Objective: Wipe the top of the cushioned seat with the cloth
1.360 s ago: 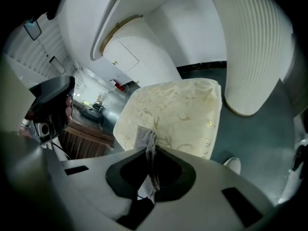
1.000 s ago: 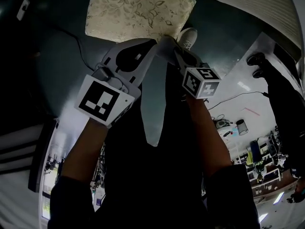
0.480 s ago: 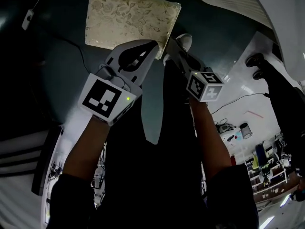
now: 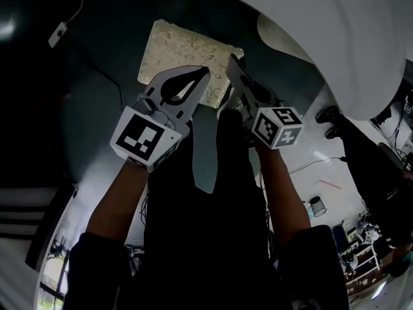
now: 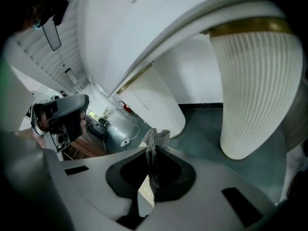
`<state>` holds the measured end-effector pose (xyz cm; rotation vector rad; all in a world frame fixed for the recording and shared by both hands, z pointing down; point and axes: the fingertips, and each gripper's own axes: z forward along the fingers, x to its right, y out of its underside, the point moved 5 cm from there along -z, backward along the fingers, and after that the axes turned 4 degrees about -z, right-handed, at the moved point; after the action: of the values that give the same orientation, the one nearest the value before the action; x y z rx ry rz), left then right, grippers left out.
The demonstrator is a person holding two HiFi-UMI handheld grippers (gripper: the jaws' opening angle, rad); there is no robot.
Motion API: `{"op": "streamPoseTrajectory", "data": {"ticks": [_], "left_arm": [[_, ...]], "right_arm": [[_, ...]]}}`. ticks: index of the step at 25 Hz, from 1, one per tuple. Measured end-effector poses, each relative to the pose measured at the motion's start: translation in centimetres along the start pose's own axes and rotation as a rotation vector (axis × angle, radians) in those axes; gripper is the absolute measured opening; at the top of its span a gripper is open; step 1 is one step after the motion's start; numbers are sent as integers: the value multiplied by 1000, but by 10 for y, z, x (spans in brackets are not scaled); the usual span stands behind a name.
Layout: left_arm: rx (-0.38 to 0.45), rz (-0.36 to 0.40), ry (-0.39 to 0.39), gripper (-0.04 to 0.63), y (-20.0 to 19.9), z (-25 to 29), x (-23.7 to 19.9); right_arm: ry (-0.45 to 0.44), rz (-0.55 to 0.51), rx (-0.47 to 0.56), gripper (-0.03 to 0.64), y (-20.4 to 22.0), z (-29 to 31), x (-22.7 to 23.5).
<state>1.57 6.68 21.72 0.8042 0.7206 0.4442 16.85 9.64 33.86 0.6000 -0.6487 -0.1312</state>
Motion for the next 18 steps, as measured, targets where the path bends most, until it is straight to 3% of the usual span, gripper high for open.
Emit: {"op": "streamPoseTrajectory", "data": {"ticks": [6,11,18], "left_arm": [[109,45,-43,7,-72,-51,-1],[204,131,-74,6,-136,-110,10],[304,183,-136,6,-186,-188,37]], "right_arm": [[-63,-109,57,32,-77,-21,-61],[-123,-238,117,32,-138,-50,-123],[-207,-362,235,32,-208,-99,-206]]}}
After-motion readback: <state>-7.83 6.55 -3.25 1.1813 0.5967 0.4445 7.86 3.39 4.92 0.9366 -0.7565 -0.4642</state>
